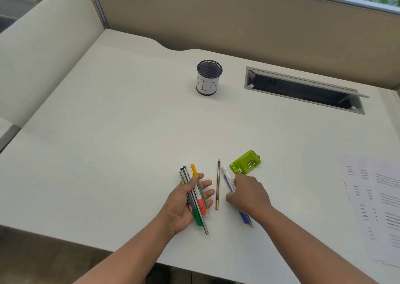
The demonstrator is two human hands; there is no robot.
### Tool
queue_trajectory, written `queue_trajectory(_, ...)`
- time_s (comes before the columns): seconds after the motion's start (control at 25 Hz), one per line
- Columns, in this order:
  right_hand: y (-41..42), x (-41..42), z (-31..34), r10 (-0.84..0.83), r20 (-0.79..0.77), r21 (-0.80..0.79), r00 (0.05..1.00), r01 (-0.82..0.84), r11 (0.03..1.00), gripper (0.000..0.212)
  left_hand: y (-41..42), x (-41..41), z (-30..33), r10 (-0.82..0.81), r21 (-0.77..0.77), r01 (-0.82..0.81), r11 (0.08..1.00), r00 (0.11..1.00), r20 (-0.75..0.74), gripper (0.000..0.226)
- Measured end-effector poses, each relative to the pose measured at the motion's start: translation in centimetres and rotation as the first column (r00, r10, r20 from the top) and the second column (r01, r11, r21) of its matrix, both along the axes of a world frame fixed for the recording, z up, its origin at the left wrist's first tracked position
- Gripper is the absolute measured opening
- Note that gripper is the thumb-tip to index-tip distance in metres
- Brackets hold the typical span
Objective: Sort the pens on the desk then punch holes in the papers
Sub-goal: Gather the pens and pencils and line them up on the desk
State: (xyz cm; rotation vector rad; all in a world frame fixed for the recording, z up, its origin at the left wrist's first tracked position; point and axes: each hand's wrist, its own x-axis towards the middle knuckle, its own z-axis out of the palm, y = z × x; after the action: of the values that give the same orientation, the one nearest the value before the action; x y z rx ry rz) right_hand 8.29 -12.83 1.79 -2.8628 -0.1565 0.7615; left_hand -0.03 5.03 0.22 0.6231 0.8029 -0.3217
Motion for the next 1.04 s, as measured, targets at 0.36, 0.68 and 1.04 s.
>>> queue_trajectory(0.36,-0.4,0.3,0.1,0.038,-0.008,0.036,0.999,-0.038,0.999,0.019,0.3,0.3,-0.6,-0.001,-0.025,0.001,1.000,1.000,-0.018,0.039)
queue_trajectory(0.68,5.8,-0.5,6.6,0.096,-0.096,0.459,0.991,-0.042,0.887,0.014,0.4,1.2,1.1,0.081,-0.223,-0.053,0.973,0.989,0.120,0.094)
queue_trajectory(1.04,8.6,-2.0,6.8,0.193,-0.010,0.405,0.981,-0.172,0.898,0.020,0.0,1.5,1.8,0.116,-0.212,-0.091,0.973,0.987,0.110,0.064)
